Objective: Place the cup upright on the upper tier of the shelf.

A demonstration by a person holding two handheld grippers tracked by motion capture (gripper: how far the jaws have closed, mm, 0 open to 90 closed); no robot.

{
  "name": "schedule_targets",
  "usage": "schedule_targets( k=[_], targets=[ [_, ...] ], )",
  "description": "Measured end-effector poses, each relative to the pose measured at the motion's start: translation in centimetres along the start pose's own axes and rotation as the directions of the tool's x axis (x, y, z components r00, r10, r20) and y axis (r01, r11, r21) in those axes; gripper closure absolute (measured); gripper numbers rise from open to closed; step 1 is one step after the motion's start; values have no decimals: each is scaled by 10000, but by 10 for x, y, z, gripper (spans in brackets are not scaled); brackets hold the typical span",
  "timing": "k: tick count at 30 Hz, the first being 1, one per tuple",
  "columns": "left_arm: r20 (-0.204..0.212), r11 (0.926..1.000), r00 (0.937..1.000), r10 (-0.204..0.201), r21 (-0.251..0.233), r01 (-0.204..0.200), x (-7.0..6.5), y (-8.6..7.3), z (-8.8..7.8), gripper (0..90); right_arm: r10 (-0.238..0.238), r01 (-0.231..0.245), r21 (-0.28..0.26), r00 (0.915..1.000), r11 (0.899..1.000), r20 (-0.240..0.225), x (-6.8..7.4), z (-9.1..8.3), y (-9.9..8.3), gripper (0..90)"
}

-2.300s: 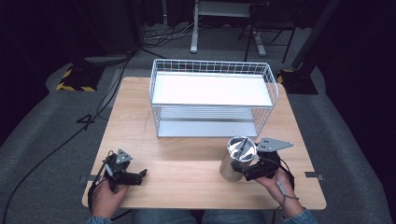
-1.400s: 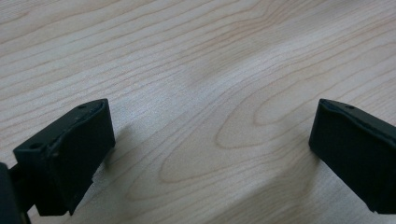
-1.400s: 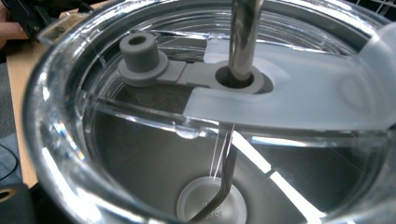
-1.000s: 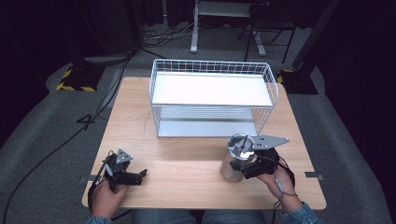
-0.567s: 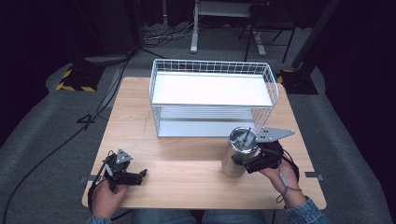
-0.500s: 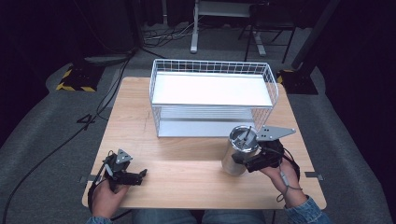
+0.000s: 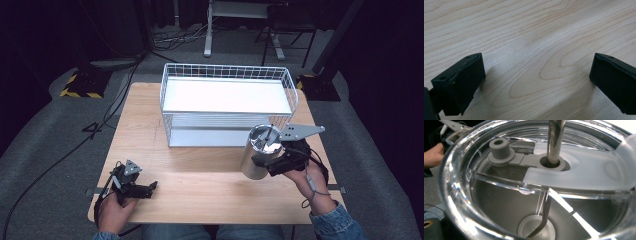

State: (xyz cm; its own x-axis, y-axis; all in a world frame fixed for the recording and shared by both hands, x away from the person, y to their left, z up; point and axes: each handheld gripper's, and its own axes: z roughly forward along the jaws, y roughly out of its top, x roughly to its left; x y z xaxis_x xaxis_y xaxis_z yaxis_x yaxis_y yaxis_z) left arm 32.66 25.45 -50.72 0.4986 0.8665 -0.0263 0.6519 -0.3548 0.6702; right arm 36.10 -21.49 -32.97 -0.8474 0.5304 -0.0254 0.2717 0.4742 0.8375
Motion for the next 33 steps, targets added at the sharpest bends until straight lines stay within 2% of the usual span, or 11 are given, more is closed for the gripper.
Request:
schedule_targets(
  k=[13,21,33],
  targets=[
    [0,10000,10000,1,-1,-1,0,0,0,6,41,-33,-446,9998,9990,171,-9,-19,30,39],
    [1,10000,10000,6,1,-6,0,0,0,6,65,-36,-811,9993,9967,358,-16,-30,54,40],
    [20,10000,10000,-26,-1,26,0,0,0,6,236,-189,-1357,9992,9906,328,-27,-35,83,40]
  ],
)
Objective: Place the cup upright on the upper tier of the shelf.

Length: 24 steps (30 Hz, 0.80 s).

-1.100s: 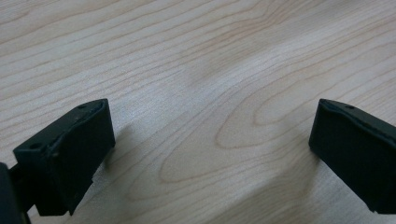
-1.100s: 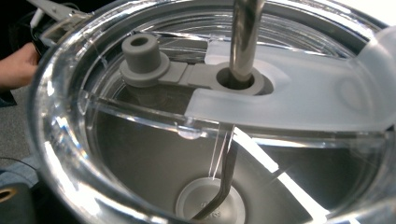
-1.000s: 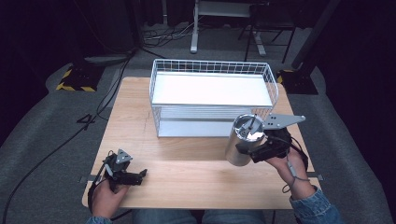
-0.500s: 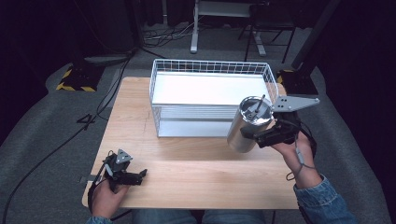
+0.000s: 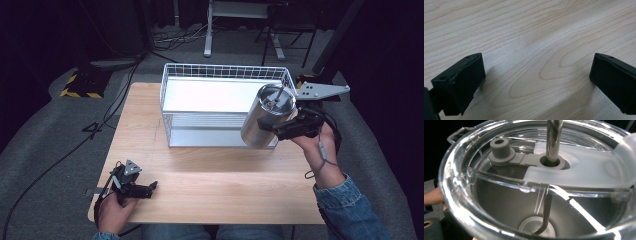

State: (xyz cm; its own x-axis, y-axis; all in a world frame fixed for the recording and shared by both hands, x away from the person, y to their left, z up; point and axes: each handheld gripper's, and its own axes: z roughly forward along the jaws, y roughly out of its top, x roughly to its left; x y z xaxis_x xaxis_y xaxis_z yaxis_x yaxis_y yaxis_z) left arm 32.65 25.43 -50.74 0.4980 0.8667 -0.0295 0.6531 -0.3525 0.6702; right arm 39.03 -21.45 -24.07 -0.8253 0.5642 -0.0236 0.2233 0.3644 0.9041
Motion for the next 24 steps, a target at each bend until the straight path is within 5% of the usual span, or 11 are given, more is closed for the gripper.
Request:
schedule_targets(
  k=[15,24],
  targets=[
    [-25,10000,10000,-94,-10,94,-2,-2,-2,6,-252,256,-63,9980,9997,587,-13,15,48,39],
    [-48,10000,10000,-36,23,36,-3,-3,-3,6,-157,162,-86,9983,9998,566,-22,31,74,40]
  ],
)
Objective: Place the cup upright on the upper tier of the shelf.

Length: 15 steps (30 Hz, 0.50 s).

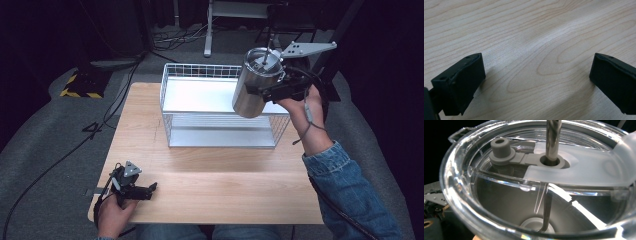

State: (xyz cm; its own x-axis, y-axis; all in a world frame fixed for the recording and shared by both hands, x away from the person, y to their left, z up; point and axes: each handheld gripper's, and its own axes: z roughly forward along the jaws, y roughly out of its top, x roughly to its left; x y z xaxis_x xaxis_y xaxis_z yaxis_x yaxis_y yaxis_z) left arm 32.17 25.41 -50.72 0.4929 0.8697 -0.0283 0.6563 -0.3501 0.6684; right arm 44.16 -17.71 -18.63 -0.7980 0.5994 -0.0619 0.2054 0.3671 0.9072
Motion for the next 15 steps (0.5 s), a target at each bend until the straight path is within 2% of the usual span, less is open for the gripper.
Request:
schedule_targets(
  k=[5,10,15],
  targets=[
    [-7,10000,10000,-3,-6,3,0,0,0,6,-22,23,-32,9999,10000,116,-4,10,11,39],
    [-6,10000,10000,-1,-3,1,0,0,0,6,95,-93,-164,9999,9998,109,-8,21,14,39],
    [-1,10000,10000,-31,1,31,0,0,0,6,-33,37,-99,9993,9999,373,-12,39,21,40]
  ],
)
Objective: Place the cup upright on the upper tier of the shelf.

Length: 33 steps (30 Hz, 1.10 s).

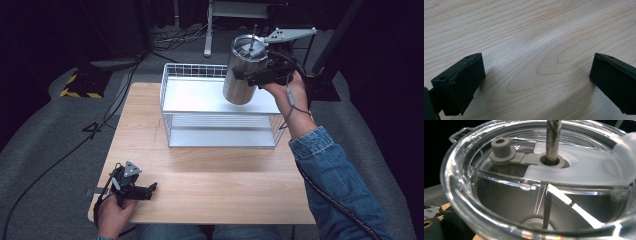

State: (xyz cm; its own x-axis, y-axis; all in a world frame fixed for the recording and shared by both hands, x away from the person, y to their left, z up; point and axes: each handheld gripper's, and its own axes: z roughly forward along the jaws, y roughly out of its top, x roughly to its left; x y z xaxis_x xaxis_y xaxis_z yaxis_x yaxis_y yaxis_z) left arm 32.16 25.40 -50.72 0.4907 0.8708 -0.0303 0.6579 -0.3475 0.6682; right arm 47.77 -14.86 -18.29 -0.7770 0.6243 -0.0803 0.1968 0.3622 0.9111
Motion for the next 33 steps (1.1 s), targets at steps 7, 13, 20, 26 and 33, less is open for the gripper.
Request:
schedule_targets(
  k=[7,13,20,26,33],
  targets=[
    [-20,10000,10000,27,-7,-27,0,0,0,6,101,-101,23,9999,9999,121,-3,18,7,39],
    [-19,10000,10000,32,-3,-32,0,0,0,5,289,-293,117,9991,9995,301,-10,42,7,39],
    [44,10000,10000,52,-3,-52,0,0,0,6,615,-623,194,9973,9979,398,-17,61,3,39],
    [59,10000,10000,76,-3,-76,1,0,0,6,747,-761,341,9964,9965,396,-19,71,0,39],
    [65,10000,10000,71,2,-71,1,0,0,6,940,-964,537,9945,9939,460,-22,80,-8,39]
  ],
)
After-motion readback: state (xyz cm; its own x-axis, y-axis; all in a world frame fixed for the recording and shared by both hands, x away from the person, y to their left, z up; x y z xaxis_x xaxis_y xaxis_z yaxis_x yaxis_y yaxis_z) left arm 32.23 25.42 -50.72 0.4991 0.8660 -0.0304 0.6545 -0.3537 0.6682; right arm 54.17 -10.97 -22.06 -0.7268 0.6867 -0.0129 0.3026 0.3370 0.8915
